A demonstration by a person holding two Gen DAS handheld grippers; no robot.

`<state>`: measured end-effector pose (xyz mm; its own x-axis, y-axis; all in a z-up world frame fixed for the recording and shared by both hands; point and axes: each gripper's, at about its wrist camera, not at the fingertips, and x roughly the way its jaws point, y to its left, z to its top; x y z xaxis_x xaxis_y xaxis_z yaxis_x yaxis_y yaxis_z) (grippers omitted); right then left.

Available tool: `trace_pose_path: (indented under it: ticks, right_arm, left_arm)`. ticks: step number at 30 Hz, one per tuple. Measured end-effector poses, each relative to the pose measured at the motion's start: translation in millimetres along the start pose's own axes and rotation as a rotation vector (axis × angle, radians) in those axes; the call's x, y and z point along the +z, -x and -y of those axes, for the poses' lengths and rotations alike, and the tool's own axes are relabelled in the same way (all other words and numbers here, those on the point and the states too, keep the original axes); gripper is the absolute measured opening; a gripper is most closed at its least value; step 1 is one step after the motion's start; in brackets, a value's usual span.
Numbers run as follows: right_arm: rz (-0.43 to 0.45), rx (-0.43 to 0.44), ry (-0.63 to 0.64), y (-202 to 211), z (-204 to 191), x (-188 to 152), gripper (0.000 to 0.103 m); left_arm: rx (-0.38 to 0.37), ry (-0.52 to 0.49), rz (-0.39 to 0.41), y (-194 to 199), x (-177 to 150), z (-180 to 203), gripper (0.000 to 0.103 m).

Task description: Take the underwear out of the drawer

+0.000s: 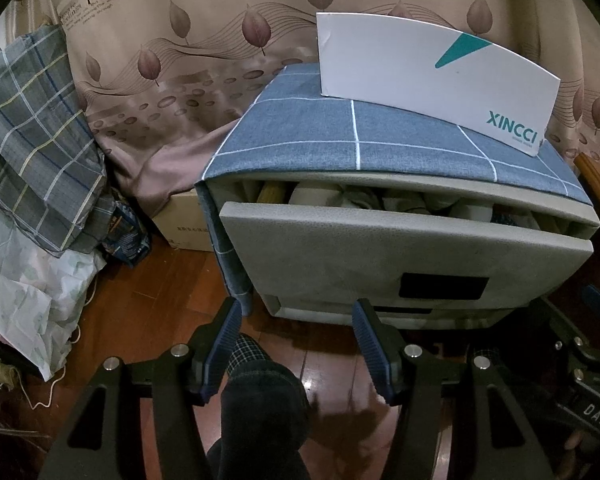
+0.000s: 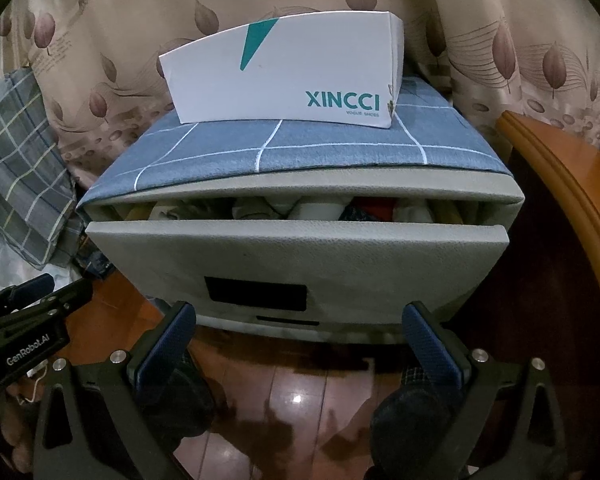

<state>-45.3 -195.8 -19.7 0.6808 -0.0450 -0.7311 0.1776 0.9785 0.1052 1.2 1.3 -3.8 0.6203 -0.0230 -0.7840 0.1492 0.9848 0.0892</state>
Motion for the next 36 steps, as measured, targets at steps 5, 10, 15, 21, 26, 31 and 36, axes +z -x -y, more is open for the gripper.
trace_pose_path:
  ticks: [5, 10, 15, 21, 26, 31, 36]
  right_arm:
    - [-0.003, -0.004, 0.002, -0.3, 0.4, -0.6, 0.102]
    - [-0.006, -0.007, 0.003, -0.2, -0.1, -0.4, 0.102]
    - [-0.007, -0.008, 0.003, 0.5, 0.2, -0.6, 0.102]
    - [-0.008, -0.009, 0.004, 0.2, 0.0, -0.2, 0.102]
    - [-0.008, -0.008, 0.003, 0.3, 0.2, 0.0, 0.102]
    - [-0.009, -0.008, 0.004, 0.5, 0.6, 0.1, 0.102]
    - [-0.010, -0.008, 0.004, 0.6, 1.2, 0.0, 0.102]
  left_arm:
    - [-0.003, 0.000, -0.001, 0.1, -1.2, -0.9, 0.059]
    - [-0.004, 0.001, -0.002, 0.5, -1.2, -0.8, 0.059]
    - [-0.003, 0.002, 0.000, 0.7, -2.0, -0.8, 0.059]
    - [-0.005, 0.001, -0.002, 0.2, -1.4, -0.7, 0.059]
    - [-0.004, 0.001, -0.001, -0.1, -1.6, -0.4, 0.059]
    - [-0.005, 0.002, -0.001, 0.2, -1.6, -0.6, 0.059]
    - [-0.005, 0.002, -0.001, -0.1, -1.4, -0.7, 0.059]
